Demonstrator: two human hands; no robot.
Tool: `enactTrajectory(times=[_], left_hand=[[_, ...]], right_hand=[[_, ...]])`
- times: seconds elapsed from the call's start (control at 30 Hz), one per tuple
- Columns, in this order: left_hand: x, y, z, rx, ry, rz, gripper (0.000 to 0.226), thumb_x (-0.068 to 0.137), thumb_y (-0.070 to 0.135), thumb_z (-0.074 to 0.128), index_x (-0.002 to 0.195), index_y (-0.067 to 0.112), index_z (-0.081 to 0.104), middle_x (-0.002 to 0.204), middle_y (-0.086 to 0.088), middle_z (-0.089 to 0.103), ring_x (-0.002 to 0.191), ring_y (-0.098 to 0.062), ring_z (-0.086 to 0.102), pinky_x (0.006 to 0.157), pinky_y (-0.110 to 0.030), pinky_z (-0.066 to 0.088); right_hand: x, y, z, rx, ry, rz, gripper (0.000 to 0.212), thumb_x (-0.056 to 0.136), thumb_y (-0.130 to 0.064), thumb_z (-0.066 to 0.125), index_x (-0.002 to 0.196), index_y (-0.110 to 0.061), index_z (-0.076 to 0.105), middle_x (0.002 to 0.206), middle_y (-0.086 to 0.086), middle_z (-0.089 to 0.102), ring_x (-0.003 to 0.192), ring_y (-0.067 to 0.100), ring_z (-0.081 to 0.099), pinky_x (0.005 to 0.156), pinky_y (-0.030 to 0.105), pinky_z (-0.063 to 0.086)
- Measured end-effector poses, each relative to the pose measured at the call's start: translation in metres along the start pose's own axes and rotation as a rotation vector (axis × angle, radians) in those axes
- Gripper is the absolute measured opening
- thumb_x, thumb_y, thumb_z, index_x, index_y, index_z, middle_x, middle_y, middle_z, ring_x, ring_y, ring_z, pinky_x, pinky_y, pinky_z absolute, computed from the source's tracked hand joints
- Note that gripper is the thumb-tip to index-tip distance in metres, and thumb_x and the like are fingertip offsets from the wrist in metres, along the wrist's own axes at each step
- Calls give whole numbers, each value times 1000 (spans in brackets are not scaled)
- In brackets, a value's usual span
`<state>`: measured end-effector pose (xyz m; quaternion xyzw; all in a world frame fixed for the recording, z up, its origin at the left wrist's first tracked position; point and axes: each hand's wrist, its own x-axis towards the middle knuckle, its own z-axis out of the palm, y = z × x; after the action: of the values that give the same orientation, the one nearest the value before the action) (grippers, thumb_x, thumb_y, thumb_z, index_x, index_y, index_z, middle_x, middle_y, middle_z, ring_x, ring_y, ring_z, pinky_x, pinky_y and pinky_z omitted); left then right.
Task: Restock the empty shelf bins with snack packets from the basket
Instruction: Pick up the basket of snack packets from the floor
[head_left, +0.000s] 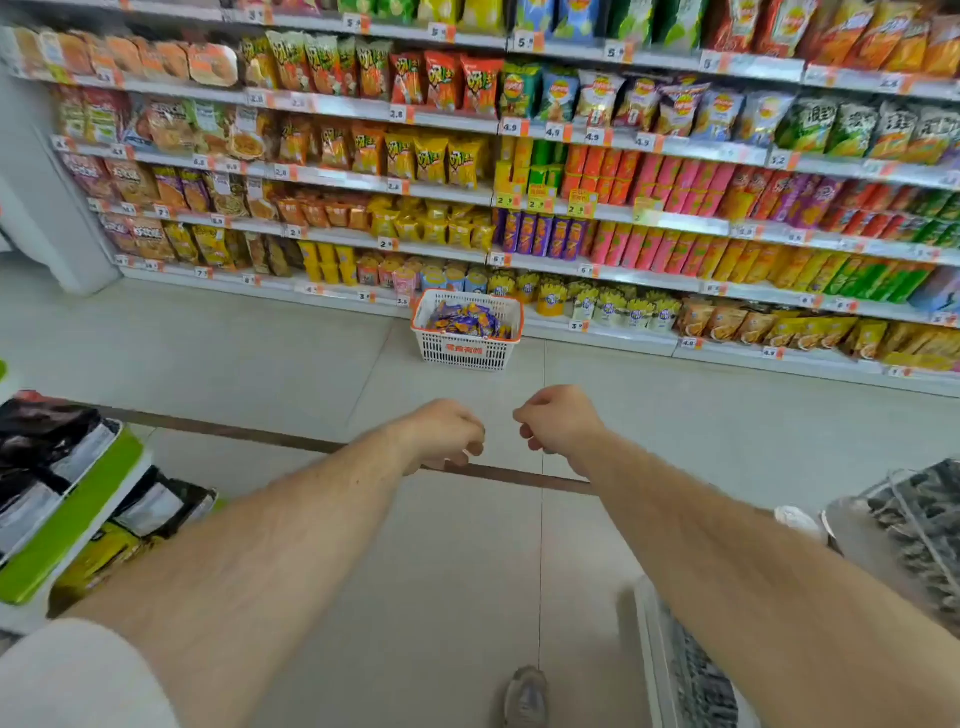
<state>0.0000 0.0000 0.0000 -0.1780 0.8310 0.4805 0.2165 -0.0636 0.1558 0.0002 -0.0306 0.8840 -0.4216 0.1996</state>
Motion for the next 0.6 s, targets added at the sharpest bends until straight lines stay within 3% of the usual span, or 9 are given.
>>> enactTrajectory(times=[0.23,0.6], left_hand=[[115,53,-6,-88,103,-126,11,93,19,50,95,21,61,100,-1,67,83,-16,63,76,-30,46],[279,118,-51,-221,173,-179,12,94,19,50,99,20,61,103,-3,67,89,-16,64,82,-33,48]], right_hand=[[128,15,-33,240,-111,142,14,89,-12,63,97,-2,67,71,10,66,54,19,58,57,29,46],[314,-1,-71,160,-209,195,9,90,-15,61,91,-7,65,71,7,66,57,19,59,59,29,46]])
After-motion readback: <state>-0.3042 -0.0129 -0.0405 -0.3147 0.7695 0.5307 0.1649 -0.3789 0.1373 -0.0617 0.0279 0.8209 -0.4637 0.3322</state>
